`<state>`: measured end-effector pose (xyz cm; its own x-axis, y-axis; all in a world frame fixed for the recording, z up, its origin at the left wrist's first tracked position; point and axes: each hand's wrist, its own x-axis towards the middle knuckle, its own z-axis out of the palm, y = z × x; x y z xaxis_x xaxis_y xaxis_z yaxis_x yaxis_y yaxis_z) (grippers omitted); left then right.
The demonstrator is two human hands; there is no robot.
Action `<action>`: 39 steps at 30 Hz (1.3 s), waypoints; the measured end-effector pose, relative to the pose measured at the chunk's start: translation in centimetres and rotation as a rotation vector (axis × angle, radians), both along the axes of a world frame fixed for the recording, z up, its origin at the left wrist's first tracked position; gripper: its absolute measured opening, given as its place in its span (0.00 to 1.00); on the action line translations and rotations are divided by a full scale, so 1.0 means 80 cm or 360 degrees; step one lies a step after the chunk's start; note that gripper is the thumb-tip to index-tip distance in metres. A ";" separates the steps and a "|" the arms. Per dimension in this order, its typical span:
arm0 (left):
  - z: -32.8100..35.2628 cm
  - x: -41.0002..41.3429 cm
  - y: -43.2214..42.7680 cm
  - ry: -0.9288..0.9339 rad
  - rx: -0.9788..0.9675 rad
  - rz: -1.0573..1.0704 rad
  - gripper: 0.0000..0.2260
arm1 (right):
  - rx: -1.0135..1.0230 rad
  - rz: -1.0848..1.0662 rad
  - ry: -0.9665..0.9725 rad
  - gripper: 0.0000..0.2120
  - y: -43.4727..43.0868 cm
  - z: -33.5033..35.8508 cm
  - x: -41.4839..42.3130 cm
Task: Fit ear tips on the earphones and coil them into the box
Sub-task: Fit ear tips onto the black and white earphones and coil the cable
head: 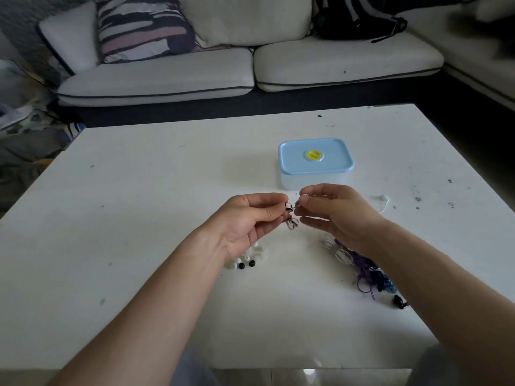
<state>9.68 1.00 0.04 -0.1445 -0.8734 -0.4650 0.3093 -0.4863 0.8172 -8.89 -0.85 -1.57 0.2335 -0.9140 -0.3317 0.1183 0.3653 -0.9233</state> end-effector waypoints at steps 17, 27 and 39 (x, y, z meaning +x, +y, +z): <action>-0.008 -0.009 -0.001 -0.0220 -0.0170 0.0081 0.03 | -0.0383 0.0128 0.0236 0.03 0.002 0.005 0.009; -0.029 0.035 -0.021 -0.1359 -0.0528 -0.0222 0.05 | -0.0525 0.0021 0.0426 0.02 -0.009 -0.010 0.003; -0.077 0.030 -0.029 -0.2239 -0.0413 -0.0851 0.09 | -0.0404 0.0069 0.0380 0.02 -0.010 -0.014 -0.004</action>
<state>12.07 -1.33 -6.09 -0.0450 -0.9403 -0.3373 -0.9266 -0.0870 0.3659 -9.24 -1.68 -2.71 0.2171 -0.9653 -0.1453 -0.1226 0.1207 -0.9851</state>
